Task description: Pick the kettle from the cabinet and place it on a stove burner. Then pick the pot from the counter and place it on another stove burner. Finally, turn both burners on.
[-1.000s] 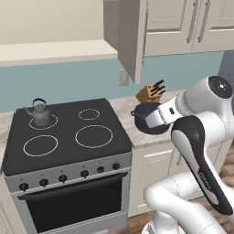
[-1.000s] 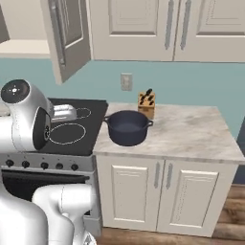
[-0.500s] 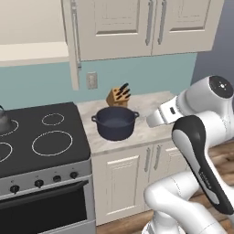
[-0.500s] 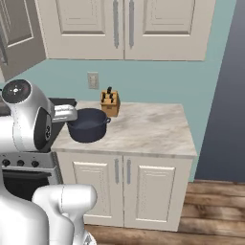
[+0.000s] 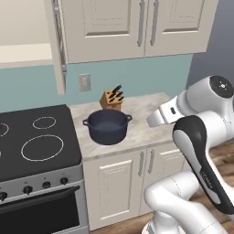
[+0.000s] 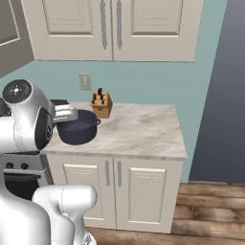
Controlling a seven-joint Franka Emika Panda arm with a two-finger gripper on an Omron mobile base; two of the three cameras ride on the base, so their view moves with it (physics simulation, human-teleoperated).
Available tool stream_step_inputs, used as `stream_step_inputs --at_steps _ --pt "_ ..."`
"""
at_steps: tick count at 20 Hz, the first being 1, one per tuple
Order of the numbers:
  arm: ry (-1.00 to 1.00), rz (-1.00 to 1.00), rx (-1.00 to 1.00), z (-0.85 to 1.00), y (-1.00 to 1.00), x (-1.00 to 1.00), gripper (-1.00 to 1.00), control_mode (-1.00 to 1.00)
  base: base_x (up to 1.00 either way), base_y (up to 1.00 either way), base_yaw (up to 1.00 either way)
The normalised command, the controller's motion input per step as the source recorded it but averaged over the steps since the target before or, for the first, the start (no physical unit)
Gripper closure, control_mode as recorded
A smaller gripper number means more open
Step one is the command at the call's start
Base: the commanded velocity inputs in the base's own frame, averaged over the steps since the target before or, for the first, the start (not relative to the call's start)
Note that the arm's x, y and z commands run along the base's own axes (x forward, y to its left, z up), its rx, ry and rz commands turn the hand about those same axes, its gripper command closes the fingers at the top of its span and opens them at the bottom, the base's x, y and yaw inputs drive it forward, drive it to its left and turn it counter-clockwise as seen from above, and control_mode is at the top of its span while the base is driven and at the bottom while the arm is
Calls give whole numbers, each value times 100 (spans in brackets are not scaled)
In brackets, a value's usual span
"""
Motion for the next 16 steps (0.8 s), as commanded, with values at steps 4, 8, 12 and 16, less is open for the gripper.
stream_step_inputs --at_steps 4,8,12,16 --pt "0 0 0 0 0 0 -100 100 38 0 0" --pt "0 0 0 0 0 0 -100 100 40 -8 0" --pt "0 0 0 0 0 0 -100 100 42 -11 0" --pt "0 0 0 0 0 0 -100 100 42 -4 0"
